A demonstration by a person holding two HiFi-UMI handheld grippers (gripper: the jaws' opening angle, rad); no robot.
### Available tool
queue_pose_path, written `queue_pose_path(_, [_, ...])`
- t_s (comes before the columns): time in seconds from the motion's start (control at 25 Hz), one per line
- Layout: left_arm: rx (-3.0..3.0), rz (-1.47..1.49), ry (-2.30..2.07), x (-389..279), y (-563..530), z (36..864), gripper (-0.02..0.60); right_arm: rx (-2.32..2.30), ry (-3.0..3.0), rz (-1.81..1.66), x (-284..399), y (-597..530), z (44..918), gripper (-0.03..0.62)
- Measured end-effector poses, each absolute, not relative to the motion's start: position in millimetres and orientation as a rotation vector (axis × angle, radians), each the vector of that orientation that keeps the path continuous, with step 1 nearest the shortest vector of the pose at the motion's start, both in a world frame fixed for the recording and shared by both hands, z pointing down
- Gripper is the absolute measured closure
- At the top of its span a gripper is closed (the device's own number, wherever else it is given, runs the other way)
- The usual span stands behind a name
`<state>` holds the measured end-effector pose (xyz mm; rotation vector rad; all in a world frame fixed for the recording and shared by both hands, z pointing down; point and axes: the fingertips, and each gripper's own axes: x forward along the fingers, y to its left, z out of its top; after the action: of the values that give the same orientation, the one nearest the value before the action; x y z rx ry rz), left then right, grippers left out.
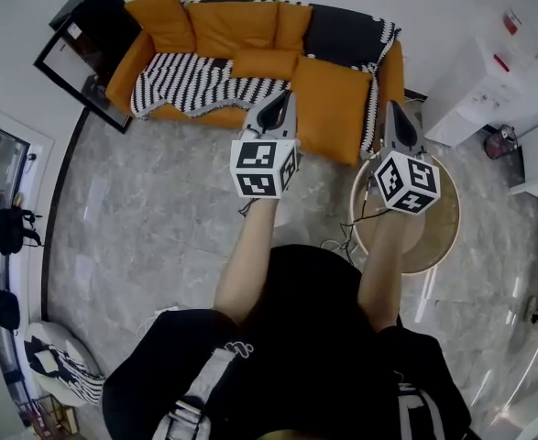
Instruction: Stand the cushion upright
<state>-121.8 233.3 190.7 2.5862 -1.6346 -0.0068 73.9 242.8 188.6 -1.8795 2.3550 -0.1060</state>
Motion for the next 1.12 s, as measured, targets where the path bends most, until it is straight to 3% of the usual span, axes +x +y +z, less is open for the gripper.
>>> queue_pose_path(0.56, [2.54, -0.078, -1.695, -151, 207, 190, 0.569, -1.88, 2.357, -0.044, 68, 216, 181, 0.582])
queue_pose_path(1.12, [2.528, -0.151, -1.624, -130, 72, 195, 0.568, -1.959, 2.366, 0.016, 83, 94, 180, 0.582])
